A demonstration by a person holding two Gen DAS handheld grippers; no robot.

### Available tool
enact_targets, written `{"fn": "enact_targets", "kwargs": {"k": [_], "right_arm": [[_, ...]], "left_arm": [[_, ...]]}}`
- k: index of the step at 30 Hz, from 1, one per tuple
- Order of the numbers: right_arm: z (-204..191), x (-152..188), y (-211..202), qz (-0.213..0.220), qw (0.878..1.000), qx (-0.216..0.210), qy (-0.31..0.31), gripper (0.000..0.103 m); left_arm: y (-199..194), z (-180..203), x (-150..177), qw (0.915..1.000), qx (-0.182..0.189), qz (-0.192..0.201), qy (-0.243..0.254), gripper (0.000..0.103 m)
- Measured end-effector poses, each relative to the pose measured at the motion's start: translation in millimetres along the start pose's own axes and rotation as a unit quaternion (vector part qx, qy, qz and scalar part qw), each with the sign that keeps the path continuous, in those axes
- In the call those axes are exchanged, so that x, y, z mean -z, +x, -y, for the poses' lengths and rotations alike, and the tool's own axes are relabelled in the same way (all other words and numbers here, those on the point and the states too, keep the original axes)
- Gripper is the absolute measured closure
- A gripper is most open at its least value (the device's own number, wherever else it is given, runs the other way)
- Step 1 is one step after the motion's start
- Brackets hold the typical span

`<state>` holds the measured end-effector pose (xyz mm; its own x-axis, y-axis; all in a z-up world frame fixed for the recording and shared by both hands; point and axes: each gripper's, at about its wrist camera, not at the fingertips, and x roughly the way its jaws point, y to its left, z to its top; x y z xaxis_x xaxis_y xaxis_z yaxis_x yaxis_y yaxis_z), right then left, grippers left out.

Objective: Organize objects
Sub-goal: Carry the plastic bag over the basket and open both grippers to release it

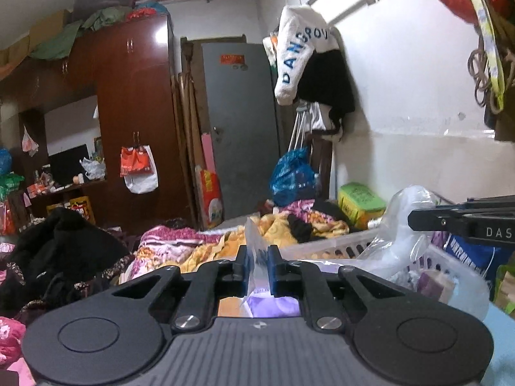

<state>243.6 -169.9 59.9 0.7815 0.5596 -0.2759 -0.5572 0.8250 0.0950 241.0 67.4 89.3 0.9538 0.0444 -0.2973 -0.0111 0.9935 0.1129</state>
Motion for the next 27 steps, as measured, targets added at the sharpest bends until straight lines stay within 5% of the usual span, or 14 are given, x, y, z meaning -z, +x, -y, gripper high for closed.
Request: {"fn": "enact_targets", "kwargs": {"k": [10,12,13,14,15,17,22,27], "right_arm": [[3,10,11,-0.047,0.999,0.019,0.000,0.089],[4,9,13,-0.072,0.997,0.022,0.001,0.075],[6,6,13,-0.077,0.997,0.025,0.004,0.071],[10,4,10,-0.079,0.997,0.027,0.008,0.054],[12,2,6,-0.081,0.996,0.030,0.010,0.024],[11,-2,-10,-0.066,0.997,0.051,-0.003,0.004],[17,-11,-64,-0.012,0.999,0.039,0.018,0.000],[-3,10,-100,-0.009,0.999,0.042,-0.011,0.000]], "left_arm": [[8,1,13,0.9994,-0.006,-0.029,0.014,0.088],[9,0,14,0.9990,-0.011,-0.039,0.018,0.083],[8,-1,14,0.9989,-0.016,-0.039,0.022,0.072],[4,-2,14,0.9989,-0.019,-0.034,0.026,0.054],[-2,-4,13,0.9991,-0.022,-0.025,0.028,0.045],[-20,-9,10,0.9990,-0.034,0.000,0.029,0.031],[-76,-25,2,0.9985,-0.023,0.050,-0.004,0.015],[-120,-17,27,0.9967,0.006,0.080,-0.014,0.000]]}}
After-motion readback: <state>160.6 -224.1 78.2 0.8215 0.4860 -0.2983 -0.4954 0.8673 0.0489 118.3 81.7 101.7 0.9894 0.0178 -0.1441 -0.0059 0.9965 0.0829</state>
